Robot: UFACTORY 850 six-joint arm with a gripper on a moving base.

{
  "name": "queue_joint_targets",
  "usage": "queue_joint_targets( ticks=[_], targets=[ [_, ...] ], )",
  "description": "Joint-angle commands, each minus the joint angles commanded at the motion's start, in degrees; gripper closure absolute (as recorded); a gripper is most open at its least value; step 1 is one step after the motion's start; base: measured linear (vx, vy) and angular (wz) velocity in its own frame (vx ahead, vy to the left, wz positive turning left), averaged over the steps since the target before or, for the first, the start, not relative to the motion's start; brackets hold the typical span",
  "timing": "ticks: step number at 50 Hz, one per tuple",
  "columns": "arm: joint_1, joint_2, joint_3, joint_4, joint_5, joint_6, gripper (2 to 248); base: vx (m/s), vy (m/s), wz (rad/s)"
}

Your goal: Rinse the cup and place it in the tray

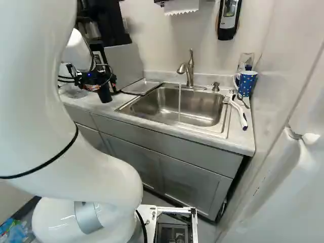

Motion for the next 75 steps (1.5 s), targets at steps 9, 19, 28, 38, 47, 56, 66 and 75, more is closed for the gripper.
queue_joint_targets(
  ticks=[9,19,28,38,47,56,66,75],
  targets=[
    [0.0,-0.4,0.12,0.0,1.64,0.0,3,0.0,0.0,0.0],
    [0.0,-1.39,0.39,0.0,3.52,0.0,3,0.0,0.0,0.0],
    [0.0,-2.34,0.64,0.0,5.87,0.0,3,0.0,0.0,0.0],
    [0.0,-3.41,0.9,0.0,8.86,0.0,3,0.0,0.0,0.0],
    [0.0,-4.37,1.13,0.0,11.6,0.0,3,0.0,0.0,0.0],
    [0.01,-5.32,1.35,0.0,14.34,0.0,3,0.0,0.0,0.0],
    [0.01,-6.36,1.59,0.0,17.38,0.0,3,0.0,0.0,0.0],
    [0.03,-7.23,1.87,0.0,20.12,0.0,3,0.0,0.0,0.0]
  ],
)
